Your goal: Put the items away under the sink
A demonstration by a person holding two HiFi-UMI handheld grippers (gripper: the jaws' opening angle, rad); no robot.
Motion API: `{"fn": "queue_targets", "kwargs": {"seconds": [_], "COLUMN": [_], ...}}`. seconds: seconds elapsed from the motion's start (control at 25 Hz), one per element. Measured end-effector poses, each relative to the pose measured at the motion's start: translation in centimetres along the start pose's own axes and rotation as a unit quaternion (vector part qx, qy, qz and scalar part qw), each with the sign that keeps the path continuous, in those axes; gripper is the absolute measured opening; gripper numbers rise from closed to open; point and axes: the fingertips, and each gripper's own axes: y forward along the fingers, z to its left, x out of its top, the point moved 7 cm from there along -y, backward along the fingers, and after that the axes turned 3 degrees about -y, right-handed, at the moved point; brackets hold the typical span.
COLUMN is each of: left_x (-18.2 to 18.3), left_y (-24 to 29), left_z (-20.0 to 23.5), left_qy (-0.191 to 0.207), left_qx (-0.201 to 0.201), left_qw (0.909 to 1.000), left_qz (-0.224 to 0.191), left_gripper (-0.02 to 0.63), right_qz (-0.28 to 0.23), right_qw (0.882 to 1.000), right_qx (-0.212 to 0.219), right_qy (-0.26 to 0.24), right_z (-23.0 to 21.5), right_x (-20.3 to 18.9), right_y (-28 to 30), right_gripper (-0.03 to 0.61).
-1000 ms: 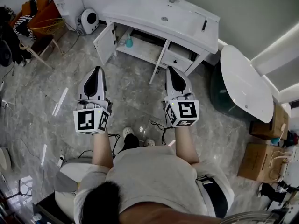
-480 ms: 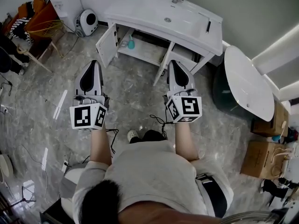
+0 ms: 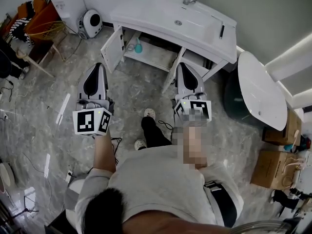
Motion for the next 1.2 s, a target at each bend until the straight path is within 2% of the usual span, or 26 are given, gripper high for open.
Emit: {"fn": "queue_targets", "kwargs": {"seconds": [0.68, 1.0, 1.2], "left_x": [-1.6, -3.1, -4.0], "left_y": [16.5, 22.4, 24.5], "left_z": [3.7, 3.6, 3.3], "left_qy": [0.012, 0.012, 0.017], "left_qx": [0.016, 0.024, 0.02], "left_qw": [0.9996, 0.9994, 0.9996], "left_qz": [-0.019, -0.021, -0.006], "left_gripper": [0.008, 0.006, 0.006], "right_qz": [-0.022, -0.018, -0.02], "right_qw": [0.999, 0.999, 0.998], "right_qx": [0.033, 0.045, 0.047], "right_qy": [0.001, 0.01, 0.022], "right_z": [-7.3, -11.1, -12.4], "right_x": [-0.3, -2.0, -2.8], "right_y": [17.0, 21.8, 23.5], "right_gripper": [0.011, 0.011, 0.011]}}
